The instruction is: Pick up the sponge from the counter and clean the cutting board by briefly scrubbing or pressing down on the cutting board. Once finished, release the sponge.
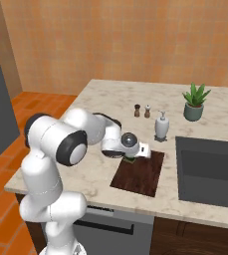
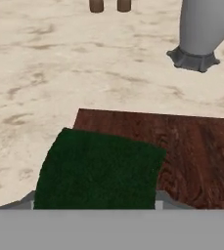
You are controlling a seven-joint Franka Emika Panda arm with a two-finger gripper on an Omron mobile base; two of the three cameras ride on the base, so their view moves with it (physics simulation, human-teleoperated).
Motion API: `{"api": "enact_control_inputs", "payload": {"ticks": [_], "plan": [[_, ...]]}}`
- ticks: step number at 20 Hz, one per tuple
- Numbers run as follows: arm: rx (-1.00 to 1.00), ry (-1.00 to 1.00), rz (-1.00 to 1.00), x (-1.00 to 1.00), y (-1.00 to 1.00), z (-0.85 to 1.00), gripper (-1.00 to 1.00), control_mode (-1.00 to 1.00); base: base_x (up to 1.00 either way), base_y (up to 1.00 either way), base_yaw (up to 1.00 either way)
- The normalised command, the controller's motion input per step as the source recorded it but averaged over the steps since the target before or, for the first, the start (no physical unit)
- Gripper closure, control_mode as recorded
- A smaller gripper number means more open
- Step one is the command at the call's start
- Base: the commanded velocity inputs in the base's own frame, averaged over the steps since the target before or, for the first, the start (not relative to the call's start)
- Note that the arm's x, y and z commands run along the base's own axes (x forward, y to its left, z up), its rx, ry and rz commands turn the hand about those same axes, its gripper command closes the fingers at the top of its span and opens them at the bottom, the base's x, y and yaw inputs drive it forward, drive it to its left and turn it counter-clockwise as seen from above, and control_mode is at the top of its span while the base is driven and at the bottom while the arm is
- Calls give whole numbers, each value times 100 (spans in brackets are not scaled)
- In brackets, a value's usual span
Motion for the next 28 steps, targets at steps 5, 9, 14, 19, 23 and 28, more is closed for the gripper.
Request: {"api": "enact_control_inputs", "payload": {"ticks": [5,9,14,19,23,28], "plan": [[0,-12,0,16,-8,0,100,-100,0,0,0],[0,-7,0,-25,-14,-12,100,-100,0,0,0],[0,9,2,-61,-8,-10,100,-100,0,0,0],[0,20,3,-67,-12,0,100,-100,0,0,0],[0,13,0,-40,-36,0,100,-100,0,0,0],[3,0,-1,9,-61,0,100,-100,0,0,0]]}}
